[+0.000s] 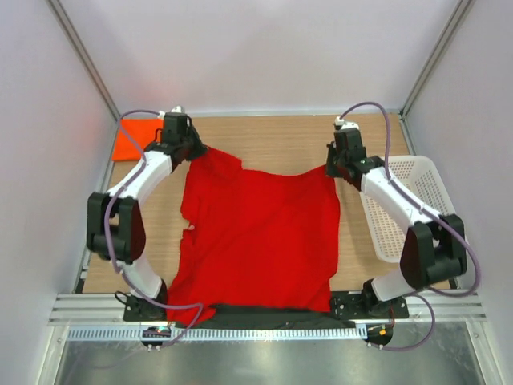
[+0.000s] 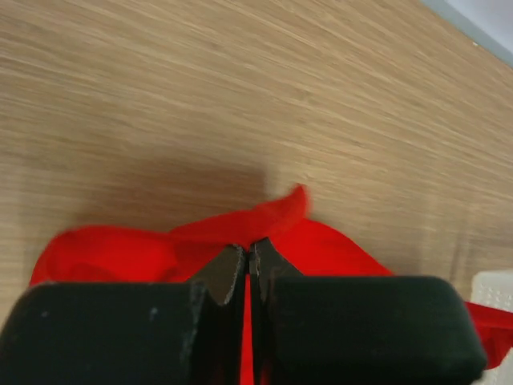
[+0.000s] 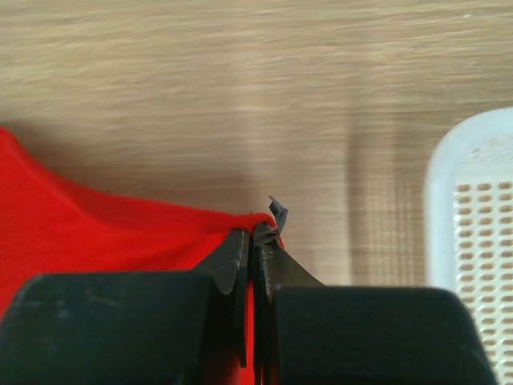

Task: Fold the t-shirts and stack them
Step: Flatten the tshirt out, then fold the tshirt

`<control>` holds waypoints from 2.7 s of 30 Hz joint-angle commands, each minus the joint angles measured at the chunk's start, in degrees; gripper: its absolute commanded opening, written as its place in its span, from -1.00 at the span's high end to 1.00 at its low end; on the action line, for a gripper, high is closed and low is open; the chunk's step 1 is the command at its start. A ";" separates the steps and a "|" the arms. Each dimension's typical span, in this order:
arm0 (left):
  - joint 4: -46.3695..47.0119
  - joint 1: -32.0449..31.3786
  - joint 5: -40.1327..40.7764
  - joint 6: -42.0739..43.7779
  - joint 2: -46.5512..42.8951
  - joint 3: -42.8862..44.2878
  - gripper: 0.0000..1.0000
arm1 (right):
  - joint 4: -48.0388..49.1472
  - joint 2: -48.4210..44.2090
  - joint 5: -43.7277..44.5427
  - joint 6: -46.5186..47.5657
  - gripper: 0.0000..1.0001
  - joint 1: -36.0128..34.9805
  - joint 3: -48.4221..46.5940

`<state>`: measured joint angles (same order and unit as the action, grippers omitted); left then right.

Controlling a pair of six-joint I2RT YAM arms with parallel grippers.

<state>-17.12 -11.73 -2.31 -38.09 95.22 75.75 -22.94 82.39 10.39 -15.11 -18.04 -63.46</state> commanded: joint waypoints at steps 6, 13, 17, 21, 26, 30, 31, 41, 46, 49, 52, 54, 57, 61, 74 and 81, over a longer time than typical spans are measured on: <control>13.35 6.89 -6.83 -1.64 18.30 19.68 1.00 | 4.14 17.08 -5.20 10.18 0.98 6.26 -16.50; 11.94 7.16 -10.18 -2.34 24.05 29.37 0.99 | 3.25 23.69 -5.91 9.67 0.98 6.71 -22.58; 11.76 7.16 -9.65 -2.17 21.86 28.14 1.00 | 2.64 24.13 -5.47 10.45 0.98 6.71 -25.04; 11.24 7.16 -9.65 -1.29 18.87 25.52 1.00 | 1.93 23.35 -4.60 10.98 0.98 7.14 -26.36; 10.62 7.24 -9.38 -1.64 14.92 22.26 0.99 | 2.11 22.81 -3.89 11.07 0.98 7.67 -26.62; 9.48 7.16 -10.79 -3.13 14.03 20.67 0.99 | 2.46 25.09 -3.45 11.51 0.98 8.55 -27.85; 9.04 7.24 -10.62 -3.92 13.77 19.89 1.00 | 2.37 25.97 -3.62 11.77 0.98 8.90 -28.29; 6.40 7.24 -10.53 -7.53 13.32 17.59 0.99 | 4.49 40.38 -4.85 14.06 0.98 10.66 -42.86; 4.74 7.24 -10.18 -7.27 12.54 17.95 0.99 | 1.76 43.47 -6.35 14.24 0.98 10.75 -48.07; 0.80 7.24 -9.21 -8.14 11.22 17.86 0.99 | -0.69 42.51 -7.84 12.92 0.98 10.75 -47.98; -1.68 7.33 -10.26 -8.76 9.73 16.29 1.00 | -5.26 41.37 -8.46 12.13 0.98 10.66 -48.07; -3.00 7.24 -10.18 -9.37 6.84 14.26 0.99 | -7.29 39.61 -9.42 12.39 0.98 10.66 -46.67; -3.79 7.33 -10.17 -10.25 1.75 8.82 0.99 | -7.12 36.19 -8.64 12.56 0.98 10.75 -42.28; -5.19 7.24 -10.44 -12.01 -3.98 2.31 1.00 | -8.35 33.37 -9.25 10.72 0.98 10.75 -38.76; -12.76 8.03 -10.79 -14.47 -9.09 -7.45 0.99 | -11.94 30.90 -8.64 9.66 0.98 10.57 -31.20; -16.01 8.47 -9.12 -14.21 -10.84 -8.95 0.99 | -12.48 30.46 -7.84 9.84 0.98 10.57 -27.68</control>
<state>-30.94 -3.92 -11.99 -52.18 87.09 67.48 -35.05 115.74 2.39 -4.91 -7.29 -92.40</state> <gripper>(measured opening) 0.005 0.042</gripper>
